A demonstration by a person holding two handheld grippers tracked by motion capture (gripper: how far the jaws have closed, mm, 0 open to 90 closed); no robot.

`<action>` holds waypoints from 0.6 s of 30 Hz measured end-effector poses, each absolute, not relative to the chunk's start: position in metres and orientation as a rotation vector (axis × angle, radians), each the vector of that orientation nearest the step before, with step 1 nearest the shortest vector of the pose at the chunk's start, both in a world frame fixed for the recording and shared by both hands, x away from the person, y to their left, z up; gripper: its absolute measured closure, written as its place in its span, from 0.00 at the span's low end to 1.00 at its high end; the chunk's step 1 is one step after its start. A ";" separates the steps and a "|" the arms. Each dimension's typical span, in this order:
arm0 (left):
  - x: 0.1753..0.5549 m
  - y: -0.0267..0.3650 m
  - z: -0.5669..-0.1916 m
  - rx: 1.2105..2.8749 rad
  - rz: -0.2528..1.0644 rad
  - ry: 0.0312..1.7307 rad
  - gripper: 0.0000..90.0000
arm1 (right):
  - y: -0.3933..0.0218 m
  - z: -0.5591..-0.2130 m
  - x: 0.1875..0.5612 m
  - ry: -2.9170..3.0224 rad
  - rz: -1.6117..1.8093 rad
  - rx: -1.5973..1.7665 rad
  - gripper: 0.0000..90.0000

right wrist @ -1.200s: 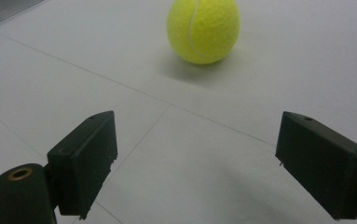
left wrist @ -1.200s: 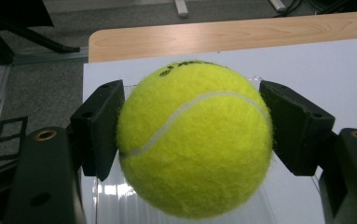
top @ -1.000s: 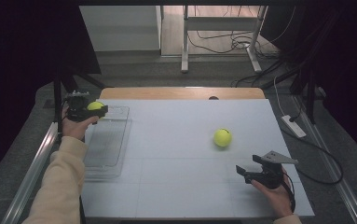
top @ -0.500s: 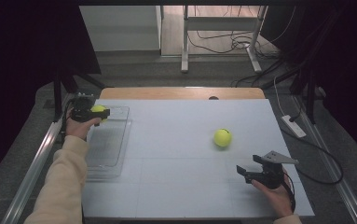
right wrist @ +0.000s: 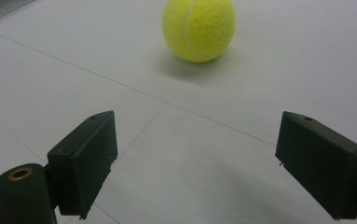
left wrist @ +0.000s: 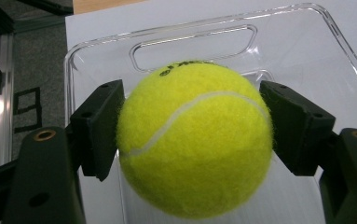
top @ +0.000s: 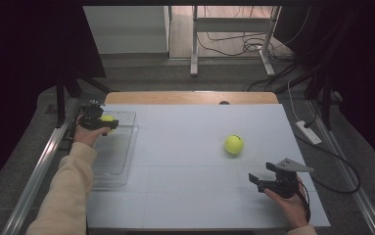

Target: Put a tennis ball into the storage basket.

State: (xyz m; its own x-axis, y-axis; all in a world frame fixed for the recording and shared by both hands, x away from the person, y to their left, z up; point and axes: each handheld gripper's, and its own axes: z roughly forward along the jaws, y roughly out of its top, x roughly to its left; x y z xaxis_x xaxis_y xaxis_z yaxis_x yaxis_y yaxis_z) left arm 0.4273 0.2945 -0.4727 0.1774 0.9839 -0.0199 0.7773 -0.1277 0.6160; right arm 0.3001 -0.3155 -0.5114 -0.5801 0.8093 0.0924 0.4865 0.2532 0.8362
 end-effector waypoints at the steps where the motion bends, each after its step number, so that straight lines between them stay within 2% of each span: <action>1: 0.427 0.295 -0.473 1.965 0.547 1.655 0.30 | -0.316 -0.511 0.300 2.174 1.253 1.189 0.14; 14: 0.426 0.296 -0.470 1.935 0.554 1.657 0.29 | -0.315 -0.511 0.300 2.174 1.256 1.187 0.14; 18: 0.426 0.297 -0.467 1.889 0.549 1.664 0.19 | -0.315 -0.511 0.300 2.177 1.255 1.182 0.14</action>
State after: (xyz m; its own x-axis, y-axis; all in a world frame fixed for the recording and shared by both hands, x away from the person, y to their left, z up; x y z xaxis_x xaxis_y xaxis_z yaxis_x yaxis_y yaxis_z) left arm 0.4257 0.2969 -0.4675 0.1473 0.9874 -0.0574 0.7591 -0.0756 0.6465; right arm 0.3001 -0.3153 -0.5114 -0.5840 0.8065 0.0927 0.4845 0.2546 0.8369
